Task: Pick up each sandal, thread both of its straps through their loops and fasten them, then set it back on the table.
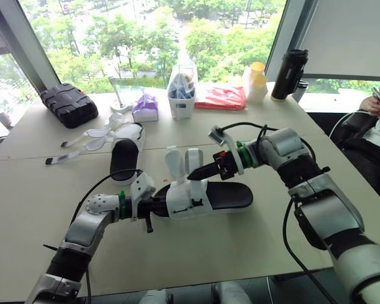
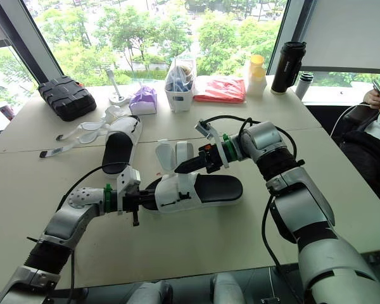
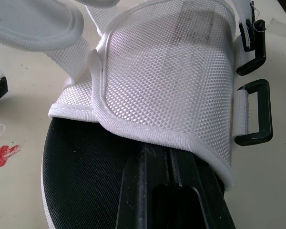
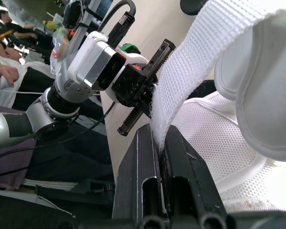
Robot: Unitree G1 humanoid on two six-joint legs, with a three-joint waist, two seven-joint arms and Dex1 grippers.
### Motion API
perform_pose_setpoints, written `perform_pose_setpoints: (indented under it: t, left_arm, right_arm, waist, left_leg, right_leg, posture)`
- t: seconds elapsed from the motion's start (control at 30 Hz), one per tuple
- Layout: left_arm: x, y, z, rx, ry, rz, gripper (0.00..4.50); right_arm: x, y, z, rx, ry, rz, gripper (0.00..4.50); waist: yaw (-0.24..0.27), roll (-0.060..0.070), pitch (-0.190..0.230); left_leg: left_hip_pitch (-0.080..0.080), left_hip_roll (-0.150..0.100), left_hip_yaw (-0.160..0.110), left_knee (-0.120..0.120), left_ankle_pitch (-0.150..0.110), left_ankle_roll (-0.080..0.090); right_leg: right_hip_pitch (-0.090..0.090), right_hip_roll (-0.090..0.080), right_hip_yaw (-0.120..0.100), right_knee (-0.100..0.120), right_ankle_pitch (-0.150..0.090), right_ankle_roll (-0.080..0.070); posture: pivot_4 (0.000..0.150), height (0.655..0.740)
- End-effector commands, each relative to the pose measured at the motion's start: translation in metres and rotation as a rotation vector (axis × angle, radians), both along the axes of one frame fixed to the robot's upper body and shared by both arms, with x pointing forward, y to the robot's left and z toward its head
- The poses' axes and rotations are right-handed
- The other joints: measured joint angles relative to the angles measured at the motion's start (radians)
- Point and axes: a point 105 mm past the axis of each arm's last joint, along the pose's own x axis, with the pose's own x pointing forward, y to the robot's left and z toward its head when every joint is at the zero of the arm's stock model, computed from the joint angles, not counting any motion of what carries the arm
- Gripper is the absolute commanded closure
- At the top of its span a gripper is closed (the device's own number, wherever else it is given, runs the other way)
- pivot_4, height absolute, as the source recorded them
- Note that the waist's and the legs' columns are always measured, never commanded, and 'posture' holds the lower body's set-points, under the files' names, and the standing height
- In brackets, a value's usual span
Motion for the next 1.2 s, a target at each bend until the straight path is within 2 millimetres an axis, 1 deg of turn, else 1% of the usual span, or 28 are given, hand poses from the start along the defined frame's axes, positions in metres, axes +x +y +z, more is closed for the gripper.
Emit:
perform_pose_setpoints:
  t: [0.03,0.27,0.43,0.6,0.83,0.93,1.1,1.2]
  left_arm:
    - [-0.004,-0.004,-0.013,0.026,0.041,-0.01,4.5]
    - [-0.006,-0.002,-0.013,0.027,0.045,-0.007,4.5]
    - [-0.006,-0.002,-0.013,0.029,0.044,-0.003,4.5]
    - [-0.004,-0.002,-0.012,0.027,0.045,-0.001,4.5]
    - [-0.002,-0.002,-0.011,0.026,0.043,-0.002,4.5]
    - [-0.002,-0.002,-0.011,0.023,0.042,-0.001,4.5]
    - [-0.002,-0.004,-0.012,0.021,0.045,-0.005,4.5]
    - [-0.002,-0.004,-0.012,0.021,0.046,-0.007,4.5]
  right_arm:
    - [0.004,0.002,-0.007,-0.061,-0.047,0.001,4.47]
    - [0.009,0.001,-0.014,-0.074,-0.086,-0.014,4.47]
    - [0.007,0.004,-0.014,-0.076,-0.114,0.006,4.47]
    - [-0.007,0.01,-0.012,-0.075,-0.134,0.068,4.47]
    - [-0.021,0.01,-0.005,-0.059,-0.144,0.087,4.47]
    - [-0.028,0.008,-0.009,-0.08,-0.169,0.098,4.47]
    - [-0.035,0.002,-0.022,-0.128,-0.187,0.095,4.47]
    - [-0.04,0.001,-0.023,-0.134,-0.201,0.103,3.57]
  waist:
    - [0.0,0.0,0.0]
    - [-0.001,0.0,0.0]
    - [-0.002,0.0,0.0]
    - [-0.002,0.0,0.0]
    - [-0.002,0.0,0.0]
    - [0.0,0.0,0.0]
    - [0.0,0.0,0.0]
    - [0.0,0.0,0.0]
  left_leg:
    - [0.0,0.0,0.0,0.0,0.0,0.0]
    - [0.0,-0.002,0.0,0.0,0.0,0.0]
    - [0.0,-0.003,0.0,0.0,0.0,0.0]
    - [0.0,-0.002,0.0,0.0,0.0,0.0]
    - [0.0,-0.003,0.0,0.0,0.0,0.0]
    - [0.0,-0.003,0.0,0.0,0.0,0.0]
    - [-0.001,-0.003,0.0,0.0,0.0,0.0]
    - [-0.001,-0.003,0.0,0.0,0.0,0.0]
  right_leg:
    - [0.0,0.0,0.0,0.0,0.0,0.0]
    - [0.0,-0.003,0.0,0.0,0.0,0.0]
    - [-0.001,-0.004,-0.001,0.0,0.0,0.001]
    - [-0.001,-0.004,-0.001,0.0,0.0,0.001]
    - [-0.001,-0.004,-0.001,0.0,0.0,0.001]
    - [-0.001,-0.004,-0.002,0.0,0.0,0.001]
    - [-0.001,-0.006,-0.002,0.0,0.0,0.001]
    - [0.0,-0.006,-0.002,0.0,0.0,0.001]
  posture:
    - [0.15,0.74]
    - [0.15,0.74]
    - [0.15,0.74]
    - [0.15,0.74]
    - [0.15,0.74]
    - [0.15,0.74]
    - [0.15,0.74]
    - [0.15,0.74]
